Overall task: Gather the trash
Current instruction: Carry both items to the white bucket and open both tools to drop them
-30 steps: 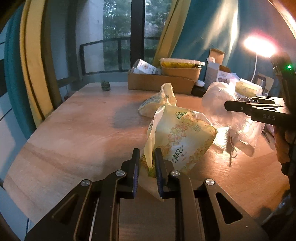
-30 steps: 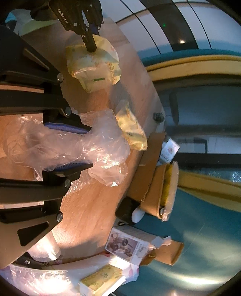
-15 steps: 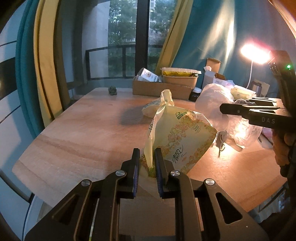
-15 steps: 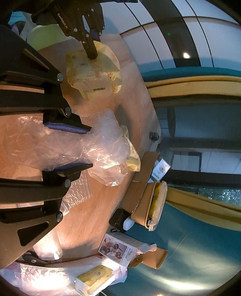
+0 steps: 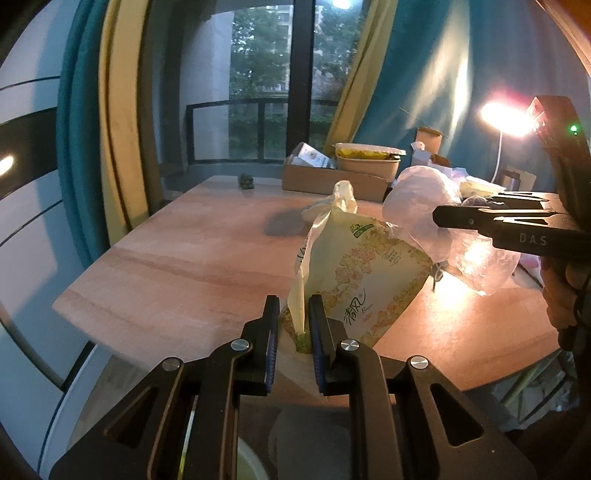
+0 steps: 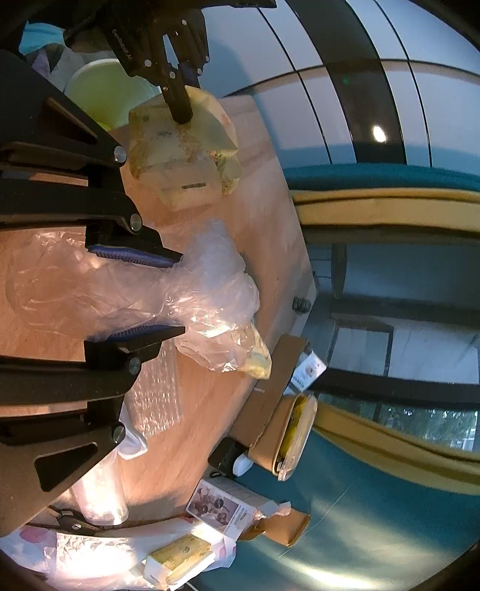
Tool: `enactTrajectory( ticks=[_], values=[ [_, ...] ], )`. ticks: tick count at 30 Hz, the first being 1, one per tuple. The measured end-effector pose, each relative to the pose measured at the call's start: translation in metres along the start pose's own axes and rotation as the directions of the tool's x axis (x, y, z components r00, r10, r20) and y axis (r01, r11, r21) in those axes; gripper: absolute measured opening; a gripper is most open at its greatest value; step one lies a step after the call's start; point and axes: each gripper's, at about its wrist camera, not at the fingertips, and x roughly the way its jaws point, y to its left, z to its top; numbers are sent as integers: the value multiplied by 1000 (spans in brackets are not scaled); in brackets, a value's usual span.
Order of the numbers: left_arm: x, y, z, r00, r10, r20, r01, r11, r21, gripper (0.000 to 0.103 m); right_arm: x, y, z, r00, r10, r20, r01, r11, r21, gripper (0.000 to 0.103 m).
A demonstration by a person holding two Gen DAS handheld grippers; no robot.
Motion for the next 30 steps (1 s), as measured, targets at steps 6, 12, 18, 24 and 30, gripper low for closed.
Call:
enactTrajectory(
  ticks=[6, 12, 18, 24, 30],
  values=[
    [-23, 12, -15, 999, 37, 12, -37, 999, -14, 18, 0, 27, -2, 1000, 30, -3, -30, 998, -47, 29],
    [-41, 27, -33, 997, 81, 6, -81, 996, -27, 18, 2, 57, -1, 998, 68, -3, -67, 994, -89, 29],
    [-51, 51, -52, 991, 131, -10, -131, 989, -71, 18, 8, 85, -1, 995, 101, -12, -102, 986, -130, 29],
    [-60, 80, -75, 984, 172, -47, -177, 975, -135, 18, 17, 113, -1, 991, 131, -32, -135, 978, -161, 29],
    [-64, 108, -99, 972, 213, -98, -229, 953, -197, 18, 26, 140, 3, 984, 169, -50, -176, 964, -200, 29]
  ],
)
